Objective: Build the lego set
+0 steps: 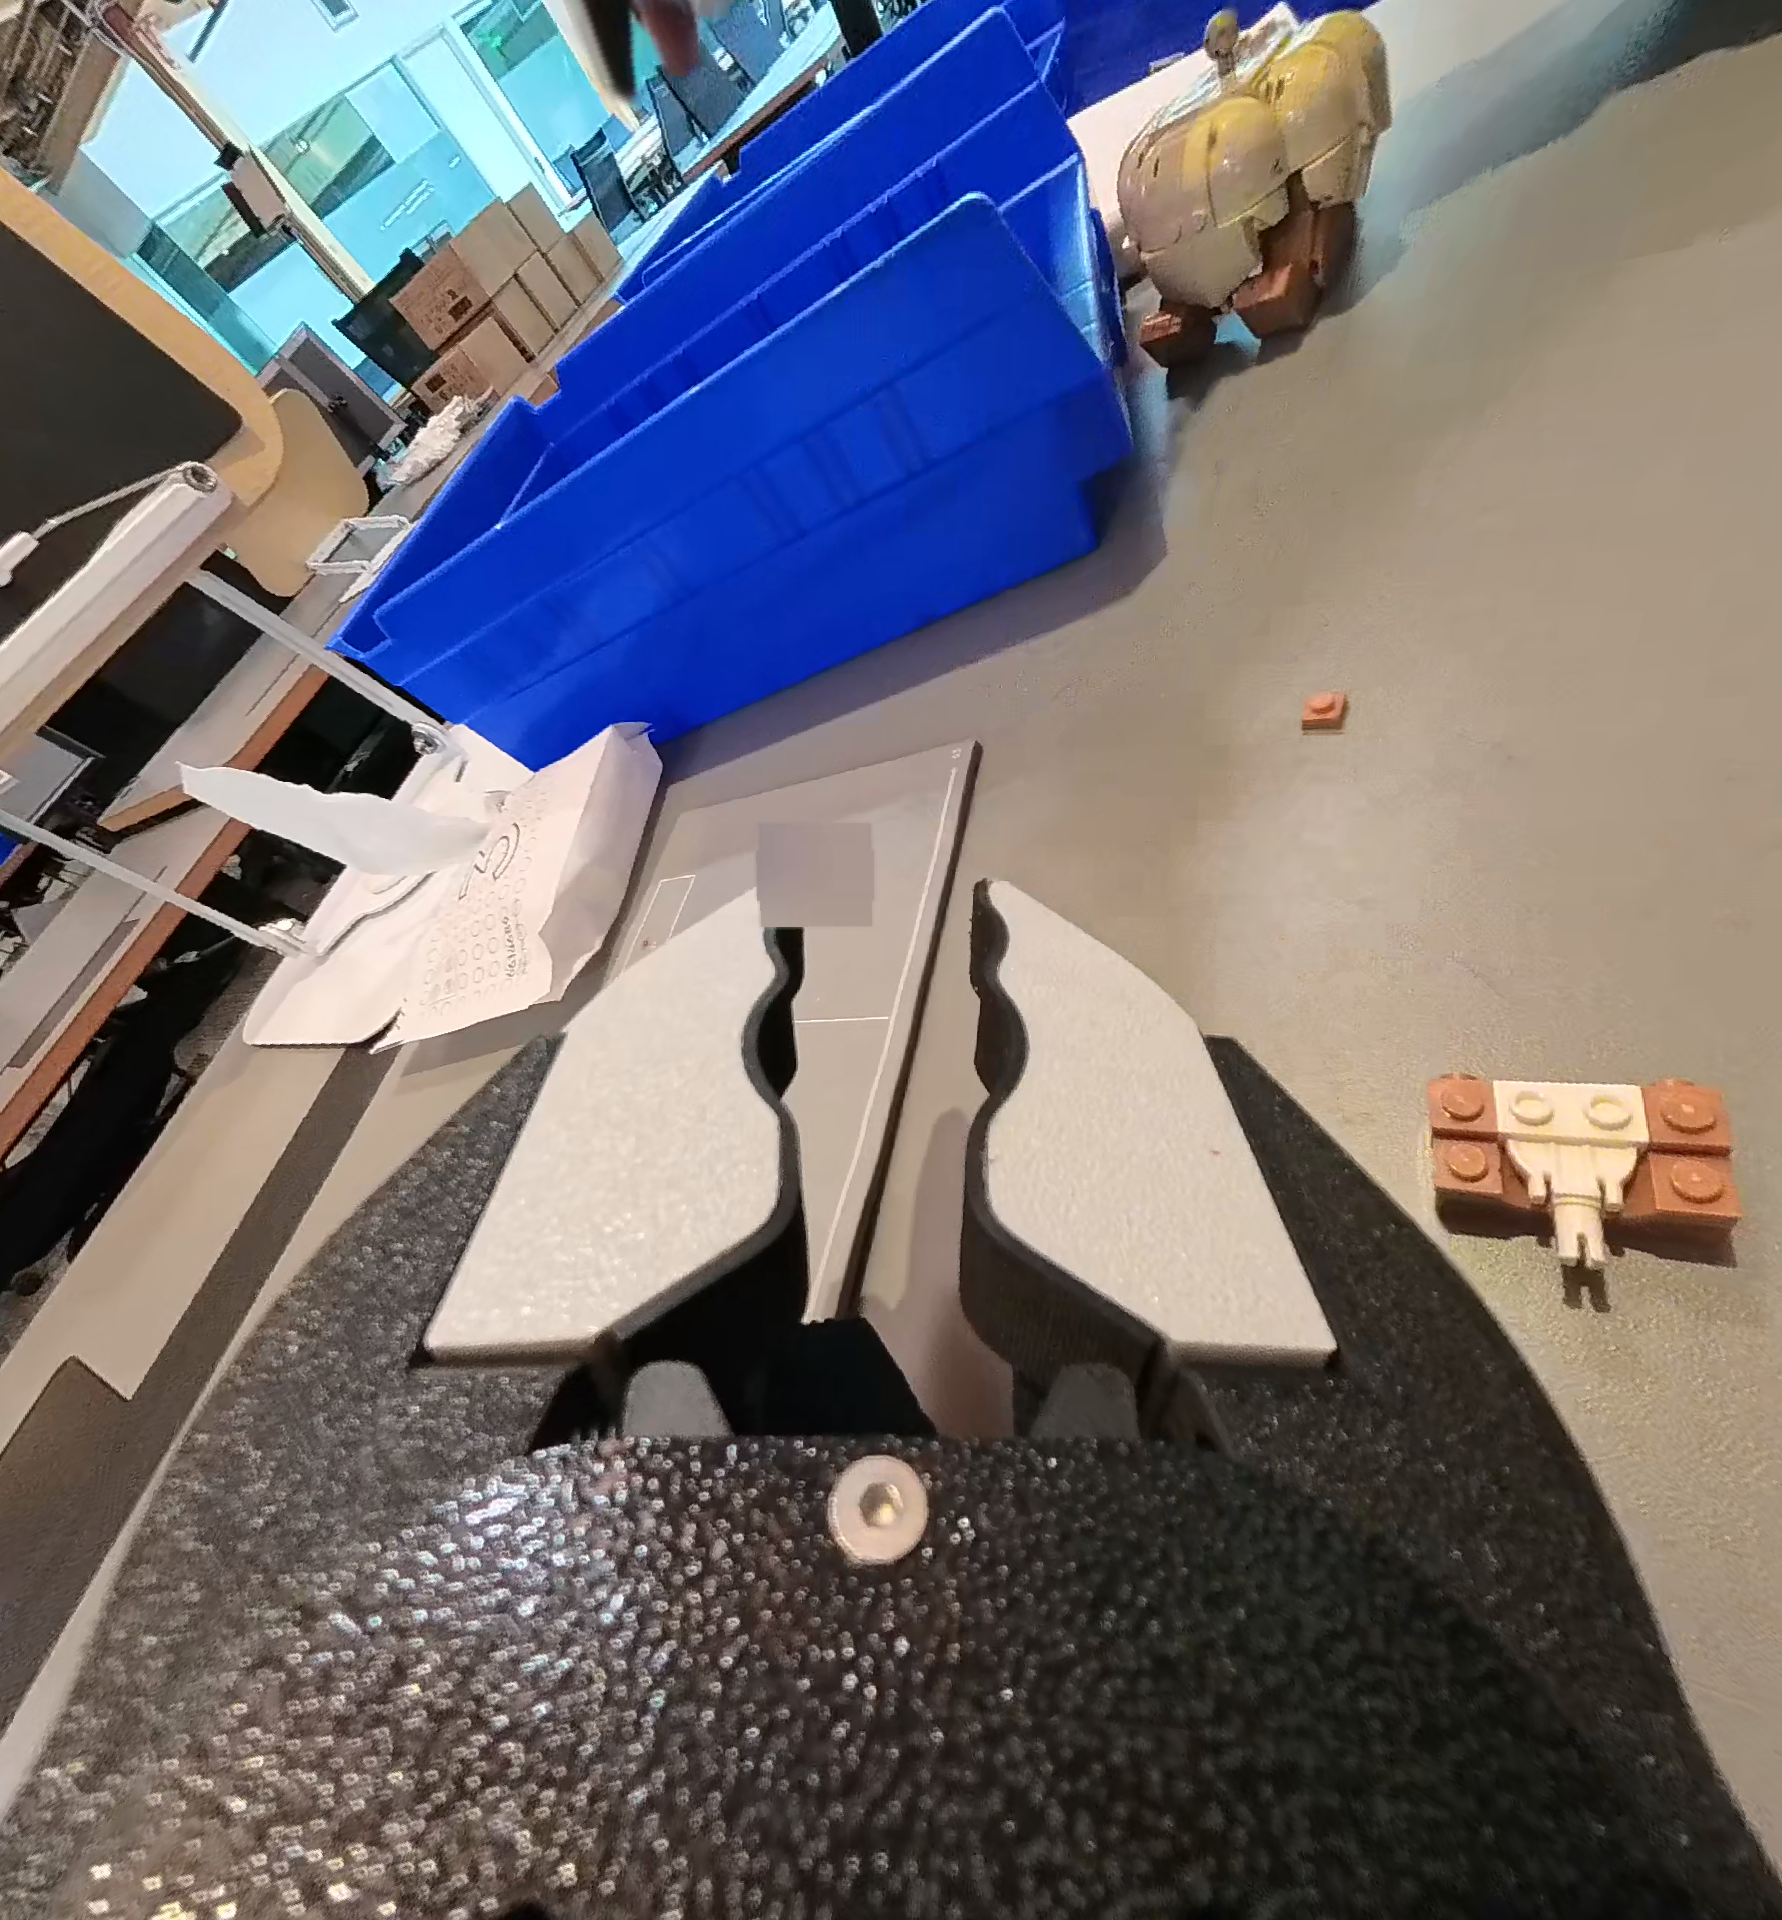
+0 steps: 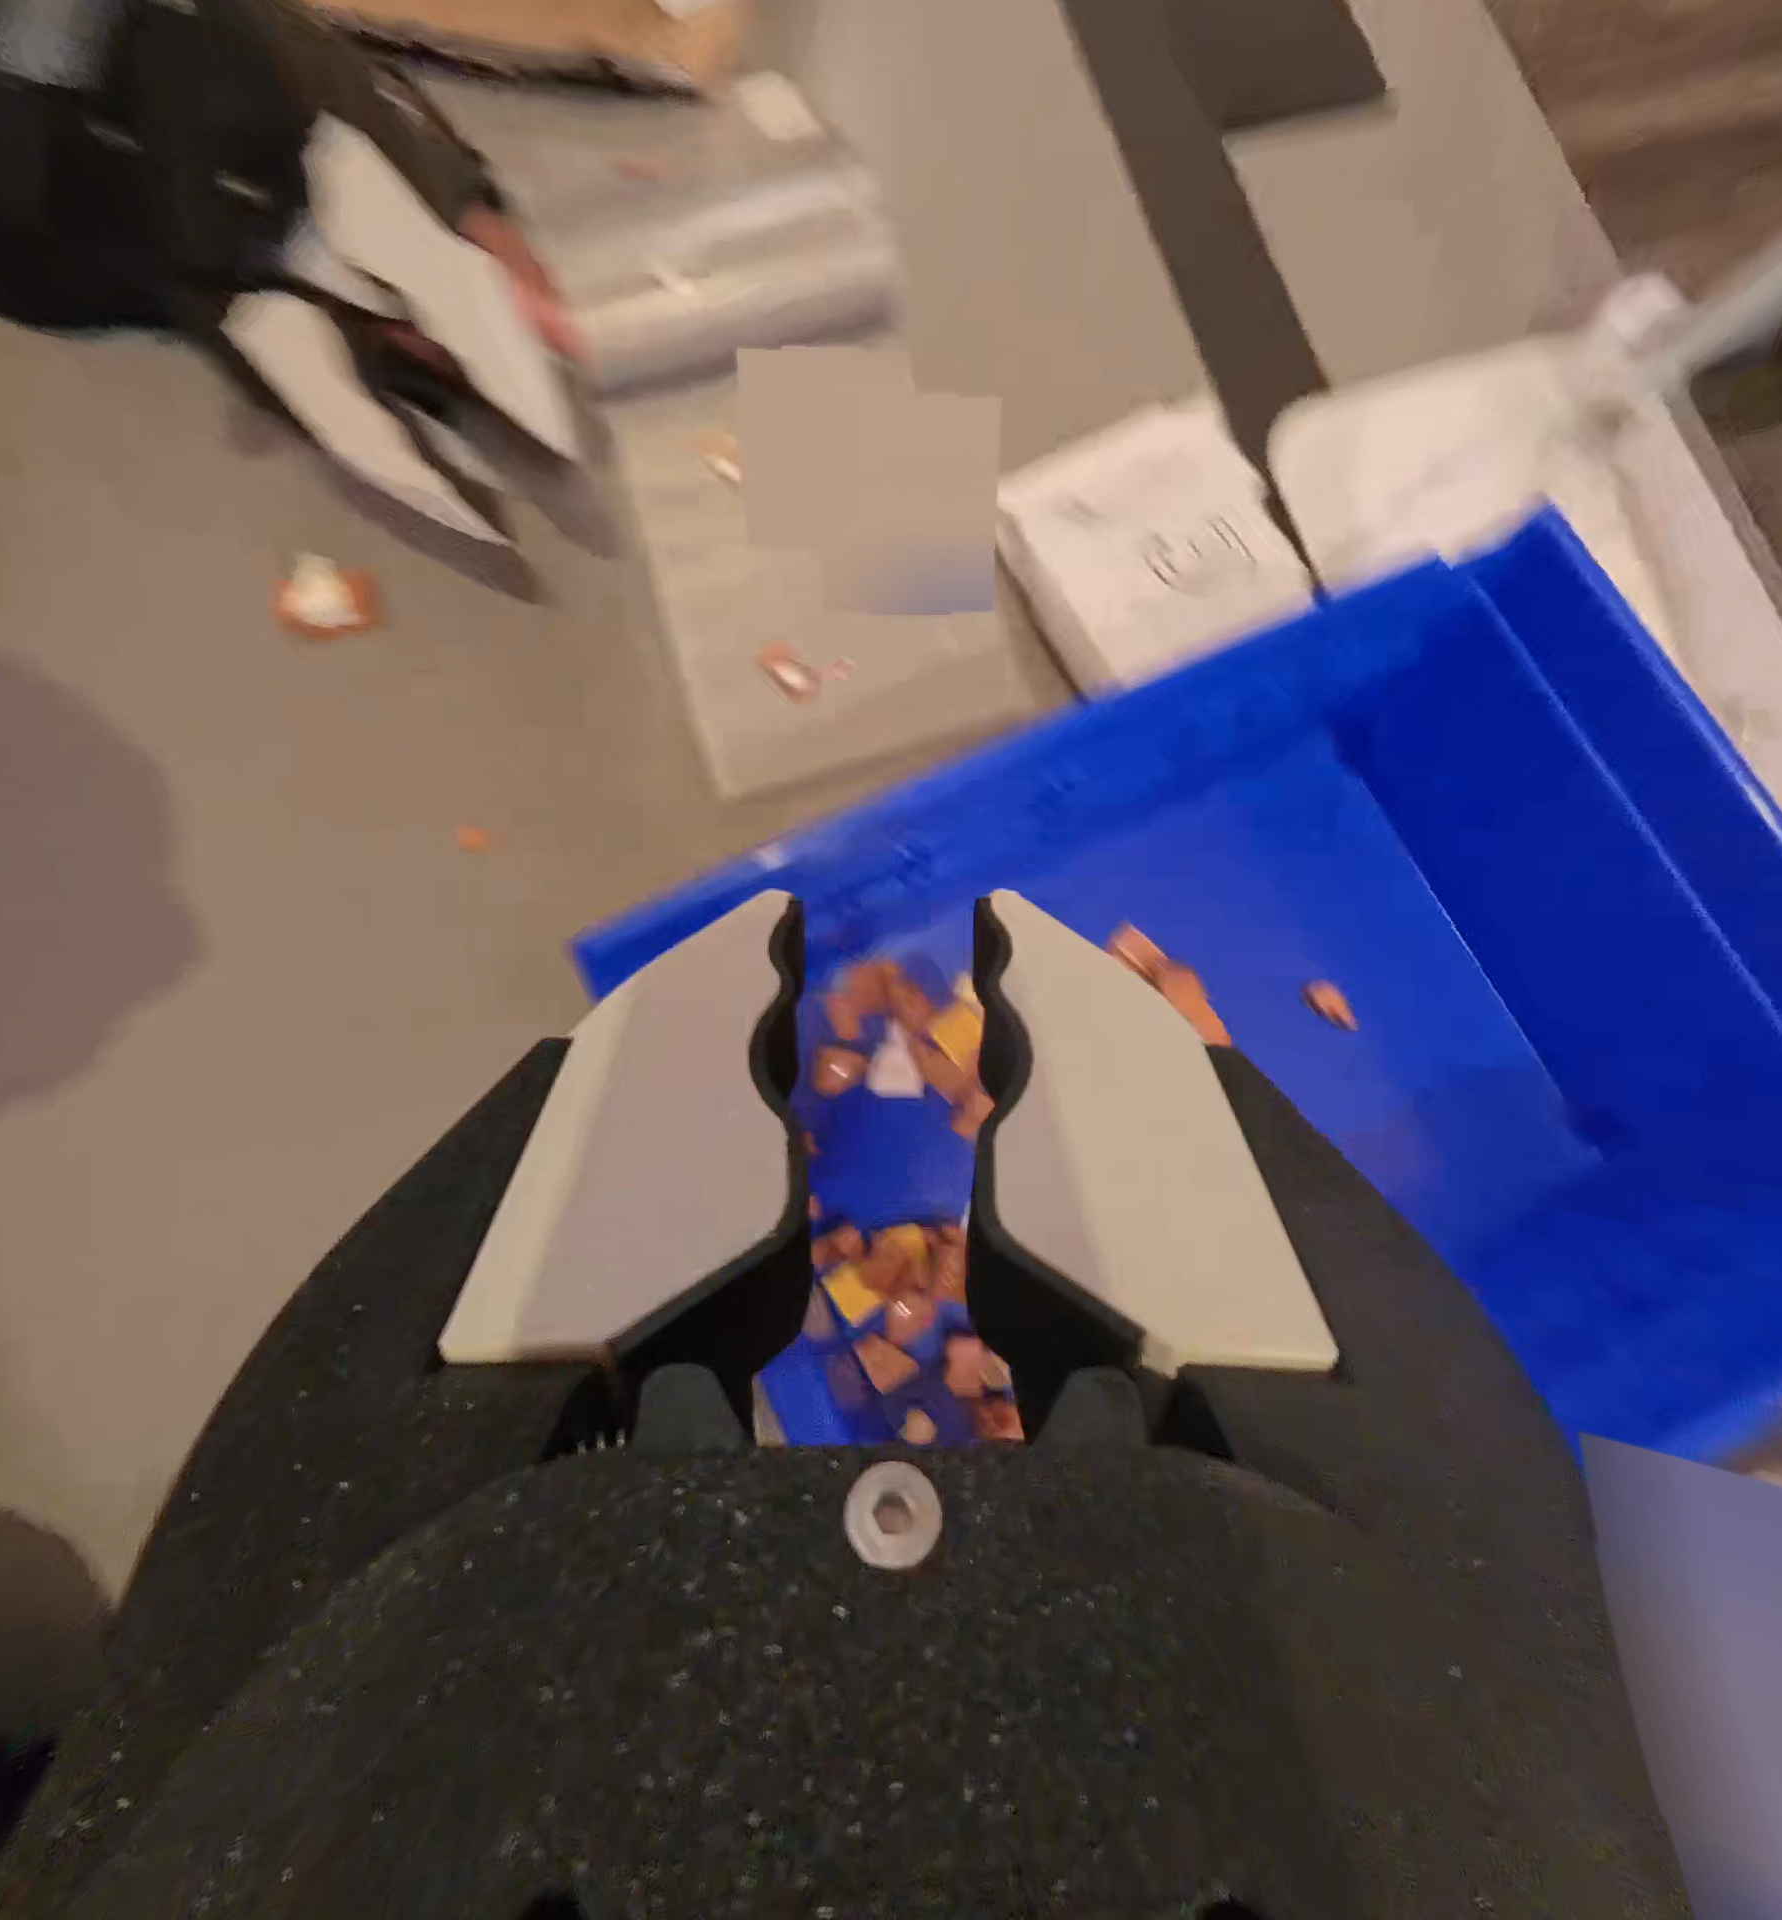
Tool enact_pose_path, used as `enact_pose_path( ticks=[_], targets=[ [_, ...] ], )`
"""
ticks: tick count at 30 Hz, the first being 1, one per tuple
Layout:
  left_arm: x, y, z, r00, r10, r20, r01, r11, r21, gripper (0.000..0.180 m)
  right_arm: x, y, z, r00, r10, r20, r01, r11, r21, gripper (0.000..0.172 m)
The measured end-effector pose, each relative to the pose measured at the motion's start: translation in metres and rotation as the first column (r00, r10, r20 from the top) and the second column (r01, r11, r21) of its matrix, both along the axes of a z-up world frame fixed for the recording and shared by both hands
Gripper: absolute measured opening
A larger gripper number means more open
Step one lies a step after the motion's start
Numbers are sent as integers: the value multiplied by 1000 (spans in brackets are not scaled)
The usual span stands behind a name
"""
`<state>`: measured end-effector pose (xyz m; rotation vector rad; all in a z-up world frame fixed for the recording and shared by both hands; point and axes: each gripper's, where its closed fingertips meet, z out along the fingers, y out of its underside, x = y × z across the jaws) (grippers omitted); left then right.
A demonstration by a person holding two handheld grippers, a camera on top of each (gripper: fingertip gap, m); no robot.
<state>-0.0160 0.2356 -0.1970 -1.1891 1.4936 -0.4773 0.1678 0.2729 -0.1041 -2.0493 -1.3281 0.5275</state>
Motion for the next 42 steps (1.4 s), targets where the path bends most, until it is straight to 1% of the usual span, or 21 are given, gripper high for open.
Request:
enact_pose_path(
  ticks=[2, 3, 6, 10, 15, 18, 21, 26, 28, 32, 35, 39, 42],
  targets=[
    [0, 2, 0, 1000, 3, 0, -3, 1000, 3, 30, 25, 21, -20, 994, -89, 70, 92, 995, -30, 30],
    [0, 2, 0, 1000, 6, 0, -6, 1000, 3, 30, 31, 27, -31, 990, -106, 94, 111, 992, -53, 30],
    [0, 5, 0, 1000, 16, 0, -16, 1000, 7, 30, 33, 34, -59, 985, -91, 147, 109, 987, -116, 30],
    [1, 8, -1, 1000, 28, -4, -28, 1000, 12, 30, 37, 38, -90, 955, -67, 289, 110, 984, -136, 31],
    [1, 9, -2, 999, 32, -12, -32, 999, 19, 30, 45, 37, -115, 914, -31, 405, 105, 981, -162, 31],
    [2, 8, -3, 999, 28, -20, -27, 999, 28, 30, 52, 36, -127, 889, -17, 457, 109, 978, -176, 37],
    [2, 7, -4, 999, 23, -29, -22, 999, 39, 30, 53, 35, -132, 876, 0, 482, 100, 979, -180, 43],
    [2, 6, -5, 999, 16, -32, -15, 999, 47, 30, 65, 41, -123, 829, -69, 555, 147, 985, -96, 42],
    [2, 6, -5, 999, 15, -32, -14, 999, 47, 30, 75, 40, -120, 798, -93, 596, 168, 983, -72, 42],
    [2, 5, -5, 999, 15, -34, -14, 999, 50, 30, 102, 41, -113, 708, -172, 685, 249, 968, -15, 42],
    [3, 5, -6, 999, 14, -37, -12, 999, 52, 30, 115, 40, -110, 669, -207, 714, 292, 956, 4, 41],
    [3, 4, -6, 999, 10, -42, -8, 998, 55, 30, 123, 38, -110, 638, -212, 740, 309, 951, 6, 40],
    [3, 3, -7, 999, 4, -45, -2, 998, 59, 30, 125, 30, -111, 620, -171, 766, 292, 956, -22, 40]
  ],
)
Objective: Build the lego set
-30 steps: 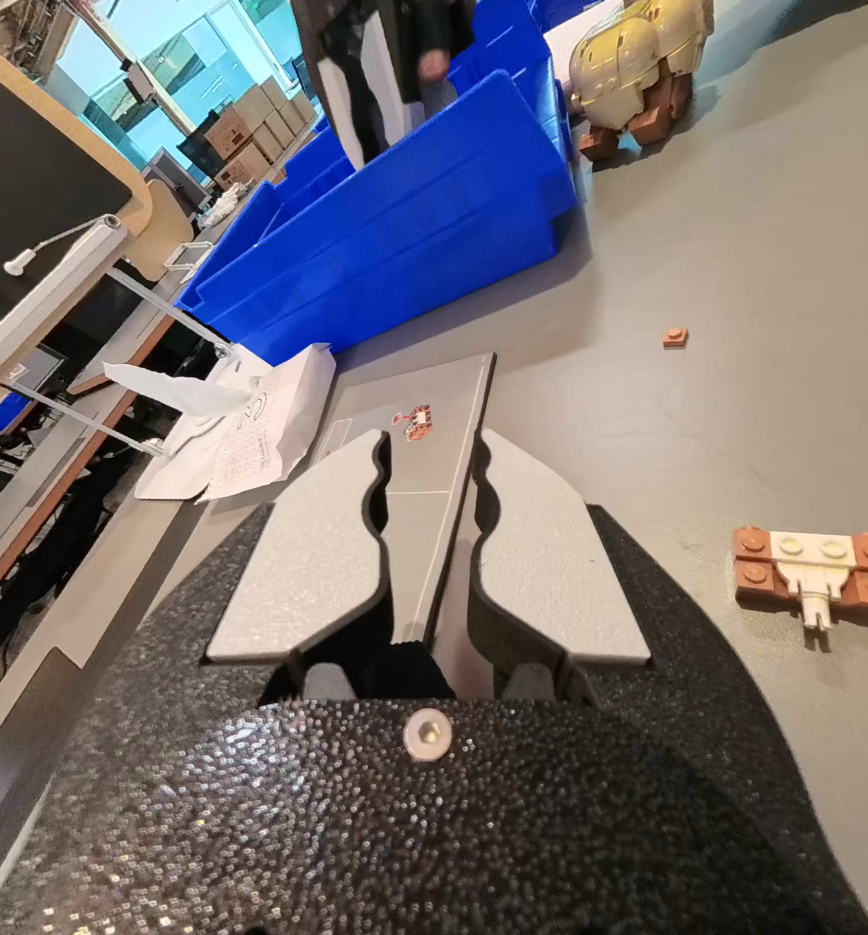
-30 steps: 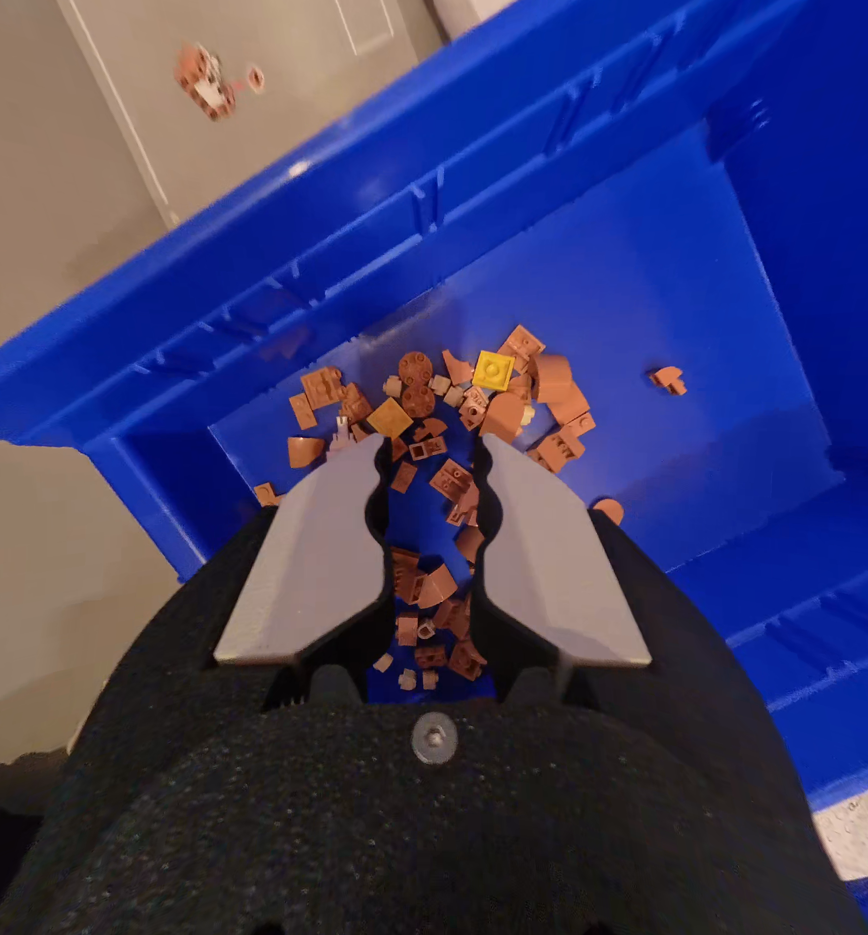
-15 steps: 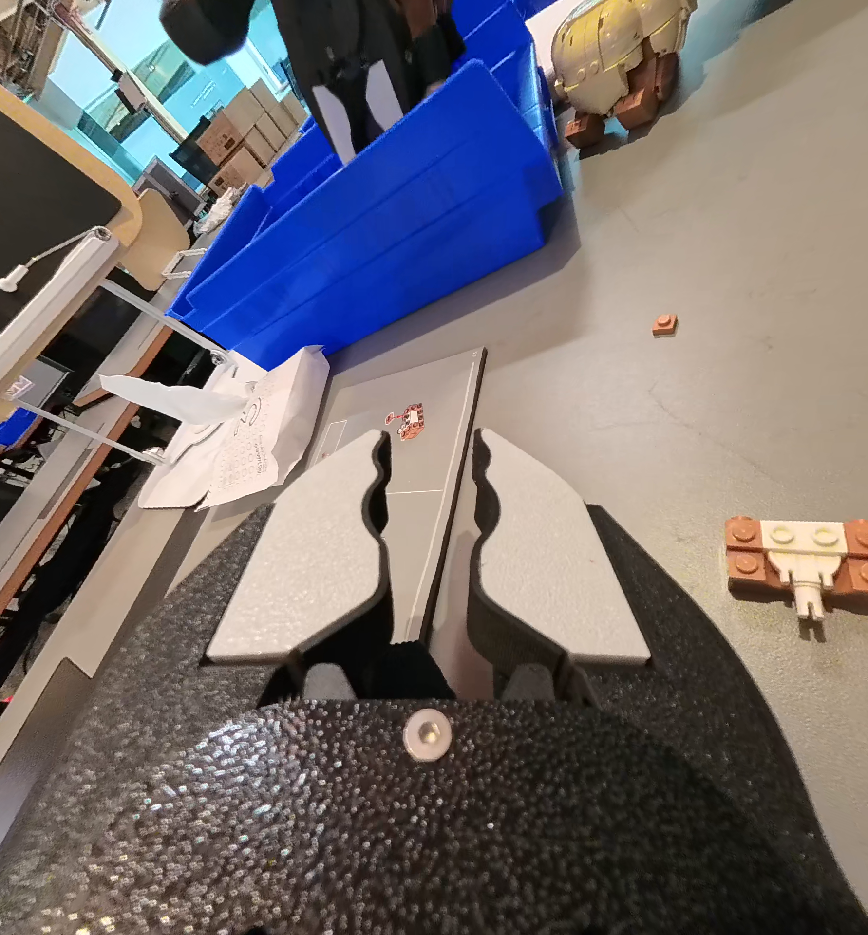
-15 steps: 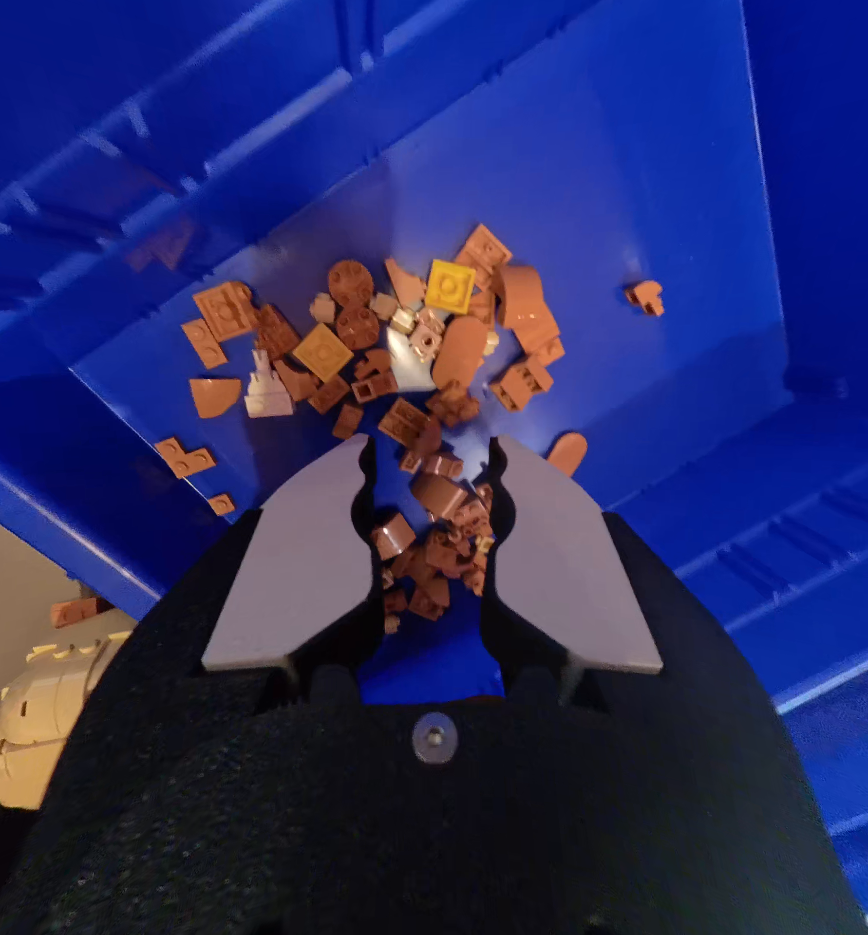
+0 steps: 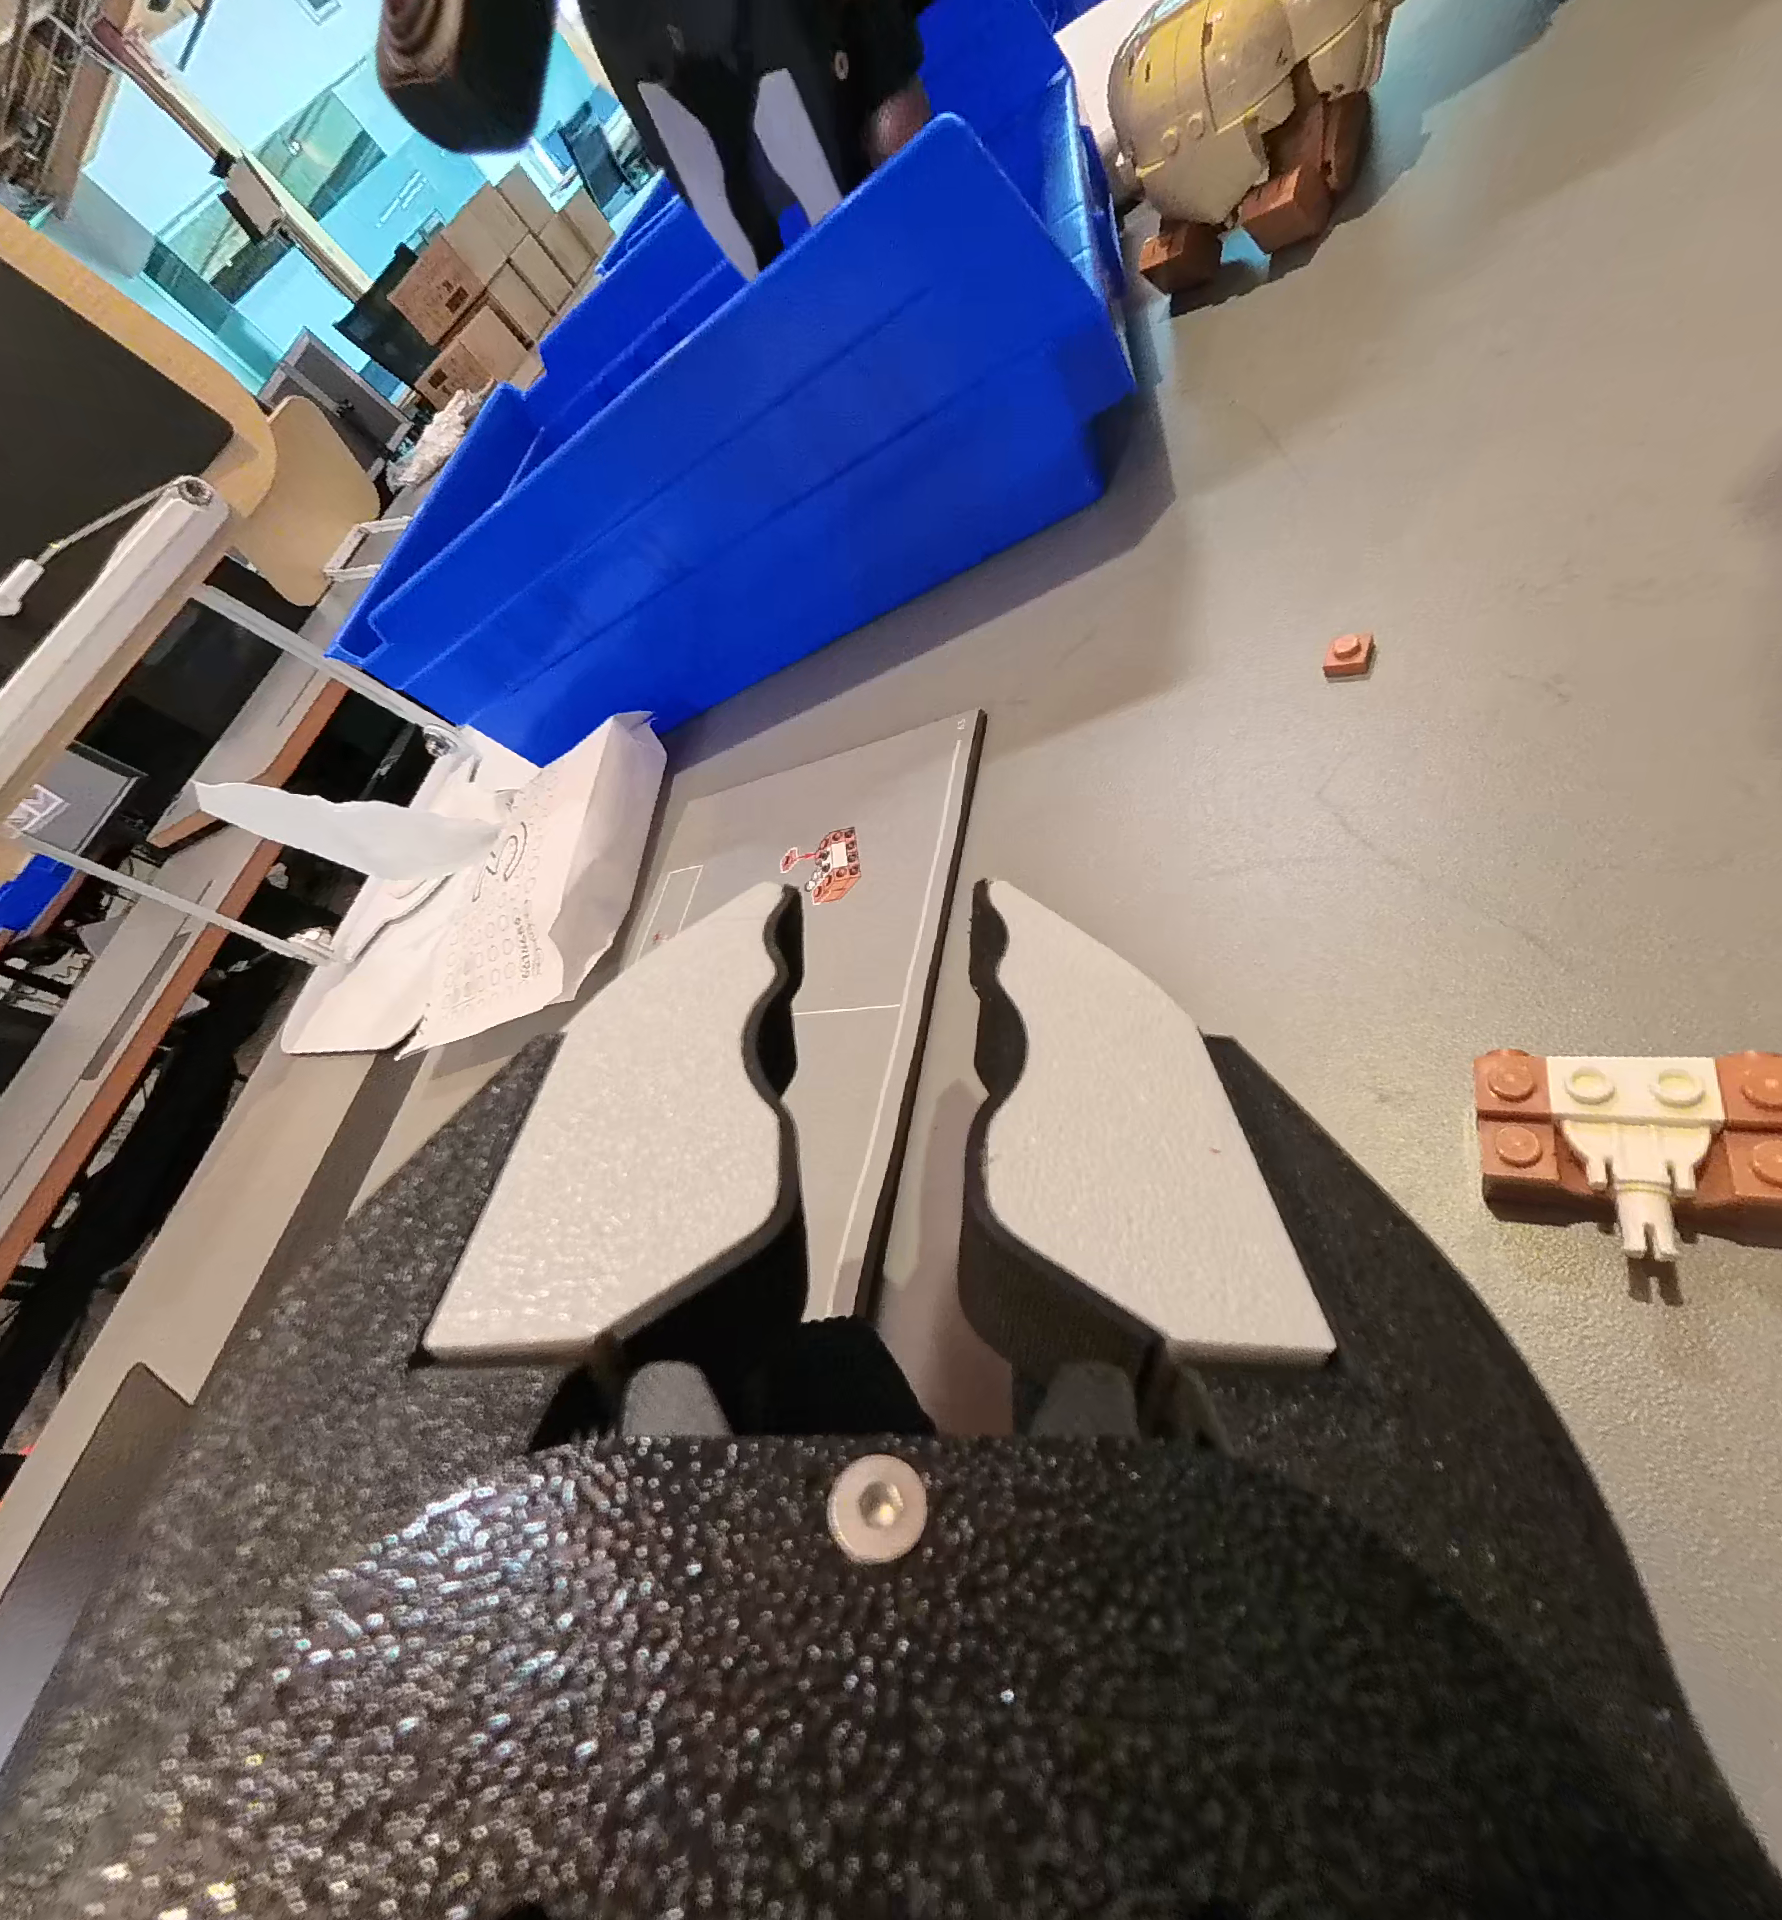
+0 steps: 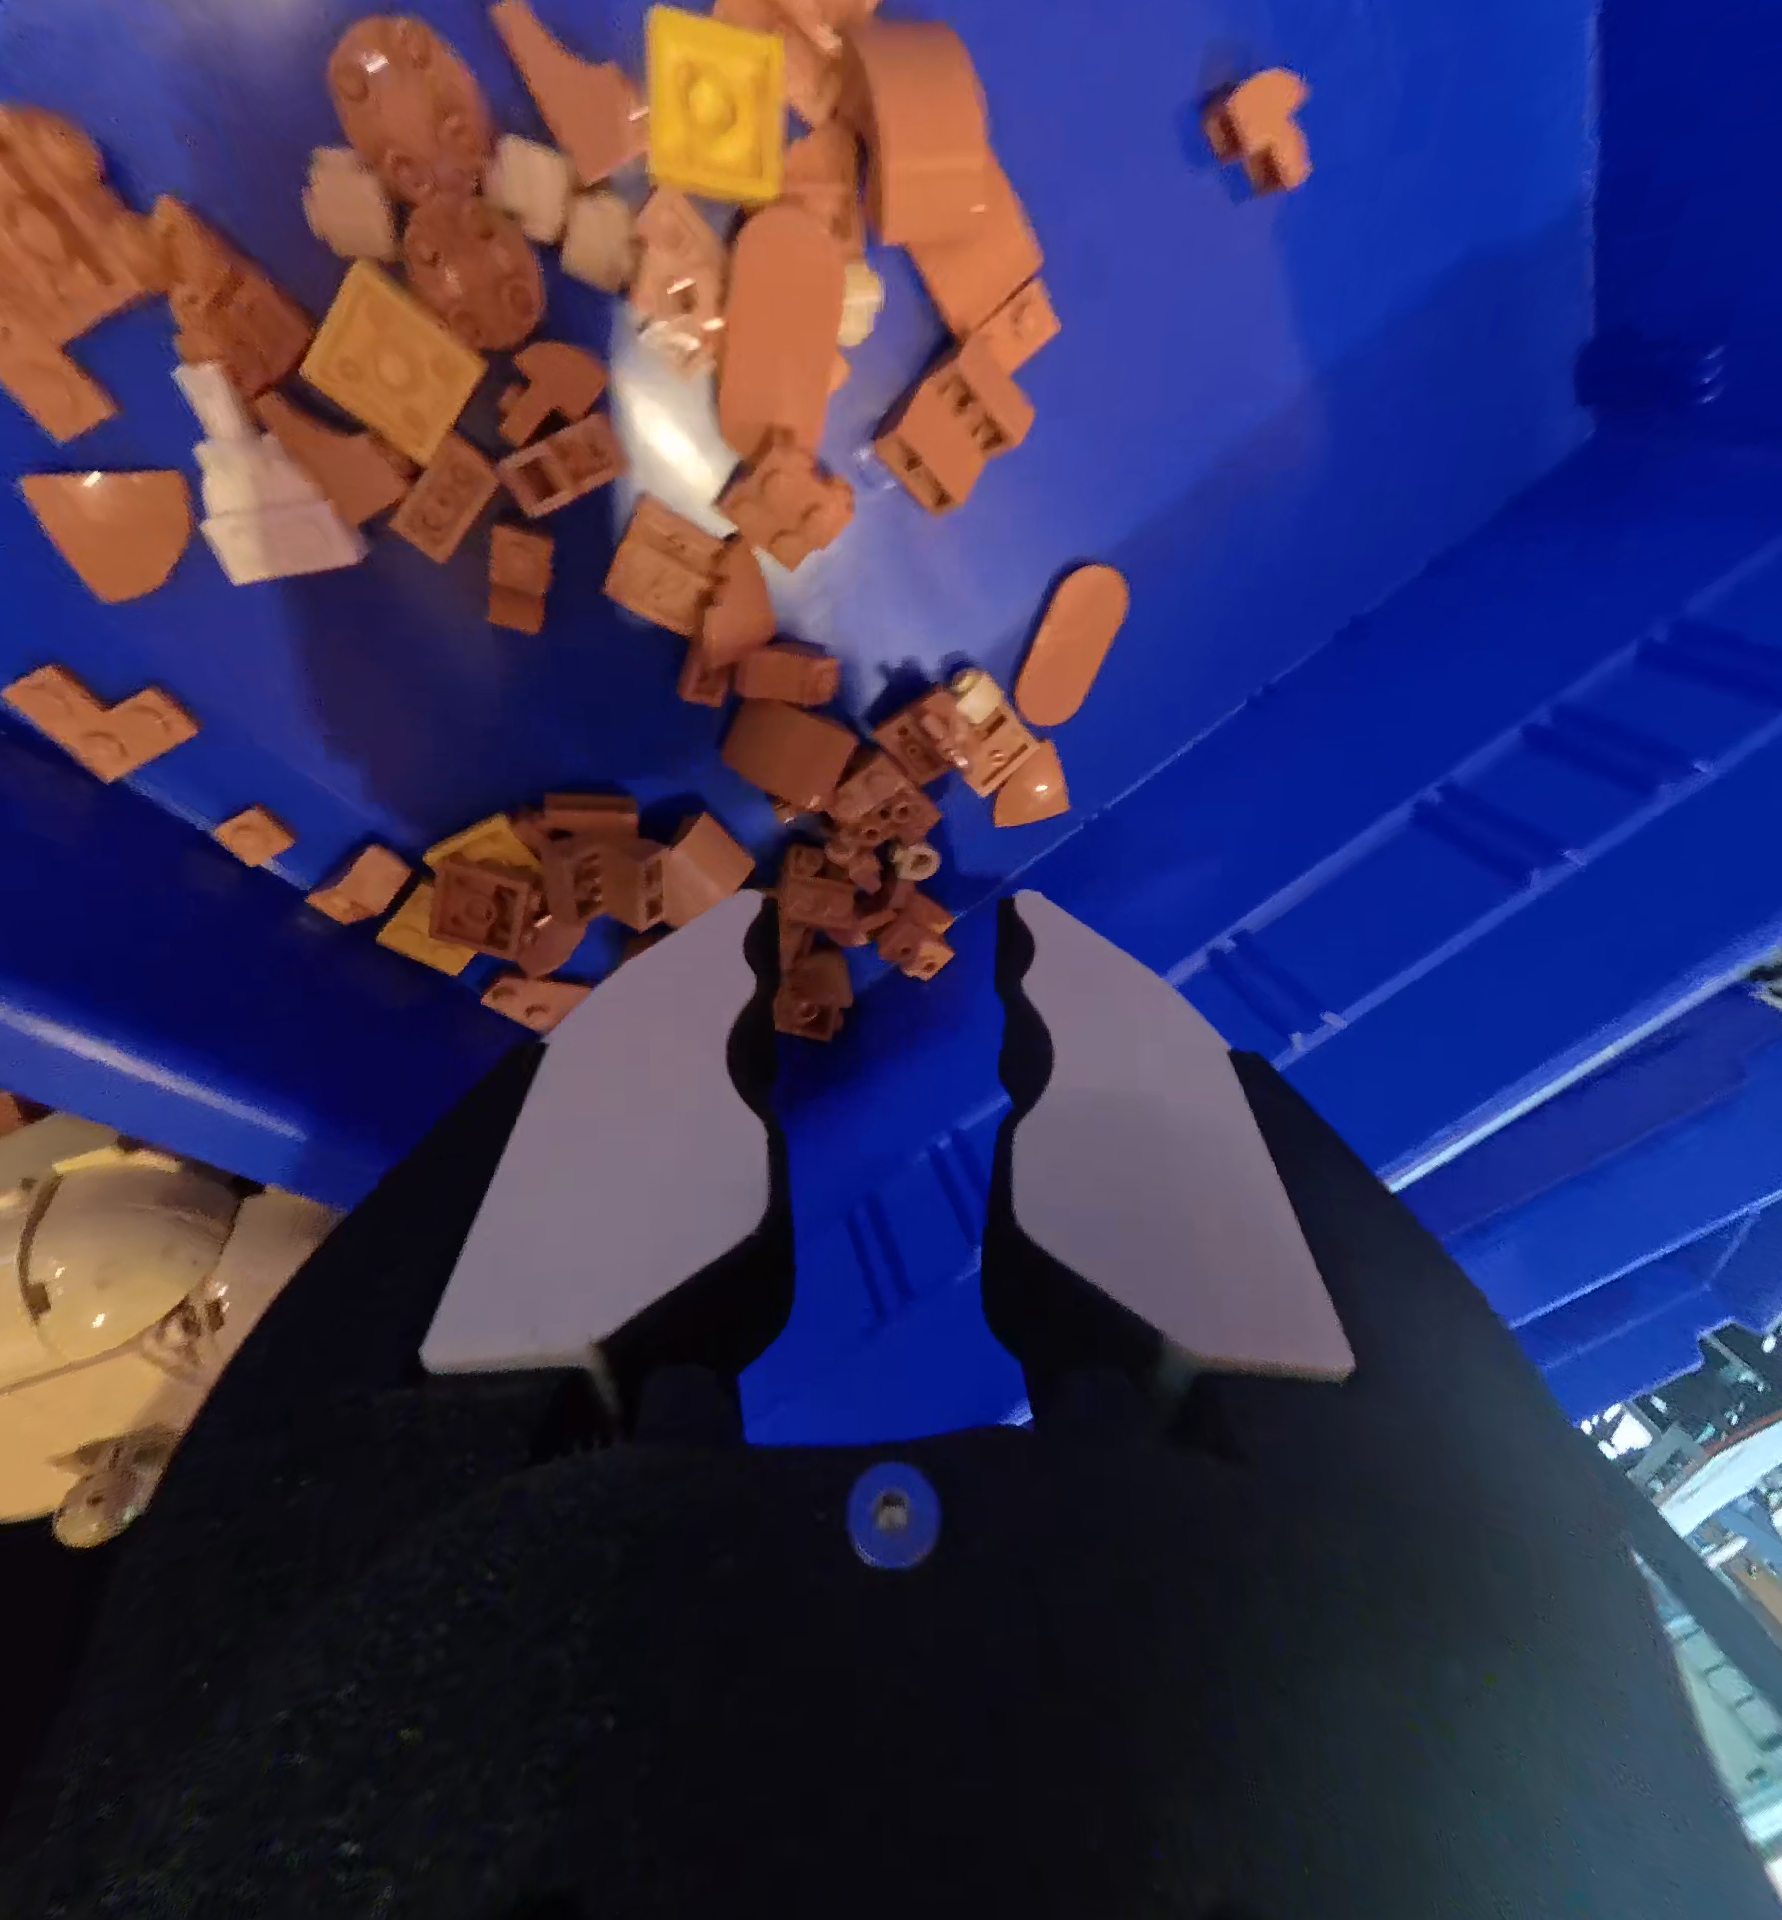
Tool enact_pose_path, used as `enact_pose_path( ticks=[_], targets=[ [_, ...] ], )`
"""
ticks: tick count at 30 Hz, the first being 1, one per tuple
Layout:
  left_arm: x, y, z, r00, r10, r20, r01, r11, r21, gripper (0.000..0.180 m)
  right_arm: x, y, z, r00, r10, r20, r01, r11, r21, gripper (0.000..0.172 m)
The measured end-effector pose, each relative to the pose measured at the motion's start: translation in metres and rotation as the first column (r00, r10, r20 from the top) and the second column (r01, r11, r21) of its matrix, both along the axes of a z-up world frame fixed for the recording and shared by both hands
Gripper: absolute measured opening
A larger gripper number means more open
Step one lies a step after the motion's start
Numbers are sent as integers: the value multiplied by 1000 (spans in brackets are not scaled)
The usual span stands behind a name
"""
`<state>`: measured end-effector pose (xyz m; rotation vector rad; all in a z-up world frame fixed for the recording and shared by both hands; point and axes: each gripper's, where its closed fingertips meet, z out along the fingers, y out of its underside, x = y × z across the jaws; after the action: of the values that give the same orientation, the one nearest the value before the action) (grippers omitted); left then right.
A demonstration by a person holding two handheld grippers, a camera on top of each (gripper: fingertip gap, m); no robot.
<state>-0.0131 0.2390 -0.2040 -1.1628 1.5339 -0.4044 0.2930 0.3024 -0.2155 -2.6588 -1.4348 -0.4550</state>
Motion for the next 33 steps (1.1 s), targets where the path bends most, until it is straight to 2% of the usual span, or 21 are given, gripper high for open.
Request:
enact_pose_path(
  ticks=[9, 12, 13, 16, 21, 29, 31, 33],
  targets=[
    [0, -2, 0, 1000, -11, -2, 11, 1000, 7, 30, -17, -32, -16, 987, 154, -44, -160, 970, -184, 41],
    [0, -2, 0, 1000, -14, 0, 14, 1000, 7, 30, -16, -29, -30, 988, 156, -3, -154, 966, -210, 66],
    [0, -3, 0, 1000, -15, 1, 15, 1000, 7, 30, -14, -26, -33, 988, 150, 19, -143, 967, -211, 69],
    [0, -3, 0, 1000, -19, 2, 19, 1000, 7, 30, -11, -9, -31, 992, 122, 45, -115, 985, -128, 70],
    [0, -4, 0, 1000, -22, -1, 22, 1000, 8, 30, 2, 19, -25, 988, 97, 119, -99, 995, 8, 58],
    [0, -4, 0, 1000, -21, -3, 21, 1000, 8, 30, -8, 62, 6, 997, 70, 23, -74, 956, 283, 49],
    [0, -4, 0, 1000, -22, -3, 22, 1000, 10, 30, -2, 62, 14, 999, 45, 24, -50, 954, 296, 49],
    [0, -4, 0, 1000, -22, -5, 22, 1000, 9, 30, 5, 52, 13, 999, 27, 39, -35, 967, 251, 48]
  ],
)
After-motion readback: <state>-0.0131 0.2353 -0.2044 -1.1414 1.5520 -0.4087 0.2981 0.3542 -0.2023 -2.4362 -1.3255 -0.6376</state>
